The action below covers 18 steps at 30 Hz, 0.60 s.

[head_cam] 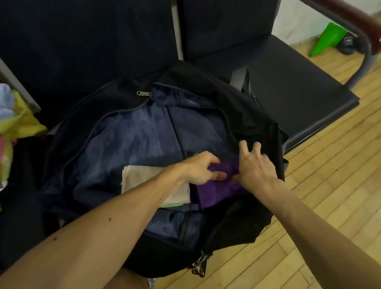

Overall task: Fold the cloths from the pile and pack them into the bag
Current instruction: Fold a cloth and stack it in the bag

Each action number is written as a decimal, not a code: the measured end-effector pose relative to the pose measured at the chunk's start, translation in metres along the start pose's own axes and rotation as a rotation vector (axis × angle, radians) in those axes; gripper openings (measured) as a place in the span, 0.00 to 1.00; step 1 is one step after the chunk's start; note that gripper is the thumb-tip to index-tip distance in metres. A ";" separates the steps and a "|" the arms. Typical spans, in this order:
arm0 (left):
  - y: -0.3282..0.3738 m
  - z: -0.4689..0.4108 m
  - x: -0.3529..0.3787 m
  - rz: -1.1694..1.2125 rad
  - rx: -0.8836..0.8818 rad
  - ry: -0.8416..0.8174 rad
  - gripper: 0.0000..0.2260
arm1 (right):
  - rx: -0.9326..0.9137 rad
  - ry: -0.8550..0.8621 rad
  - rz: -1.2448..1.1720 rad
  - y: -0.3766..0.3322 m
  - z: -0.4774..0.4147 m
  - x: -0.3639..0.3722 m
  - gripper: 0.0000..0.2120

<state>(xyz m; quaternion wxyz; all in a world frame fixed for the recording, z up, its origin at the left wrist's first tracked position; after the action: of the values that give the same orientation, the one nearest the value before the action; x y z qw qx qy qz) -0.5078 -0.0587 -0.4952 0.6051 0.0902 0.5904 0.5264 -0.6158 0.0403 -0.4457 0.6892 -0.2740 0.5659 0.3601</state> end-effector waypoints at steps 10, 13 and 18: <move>-0.007 0.008 0.012 -0.340 0.087 0.299 0.24 | -0.212 -0.015 0.176 -0.013 -0.001 0.022 0.24; -0.006 0.020 0.007 -0.294 0.102 0.279 0.25 | -0.197 0.035 0.154 -0.011 0.004 0.012 0.27; 0.000 0.076 -0.047 -0.212 0.151 0.417 0.16 | -0.191 0.198 -0.056 -0.028 0.038 -0.032 0.24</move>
<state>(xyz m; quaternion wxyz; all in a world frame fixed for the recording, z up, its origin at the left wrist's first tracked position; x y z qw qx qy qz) -0.4347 -0.0545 -0.4448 0.5136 -0.0380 0.7463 0.4216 -0.5740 0.0481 -0.4074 0.6107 -0.3883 0.5863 0.3640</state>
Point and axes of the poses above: each hand's wrist, its own z-axis away from the middle knuckle, its own x-axis out of the palm, y = z × x, the point moved 3 cm from there along -z, towards the middle knuckle, and after that the axes turned 12 degrees about y, right-handed, at the moved point
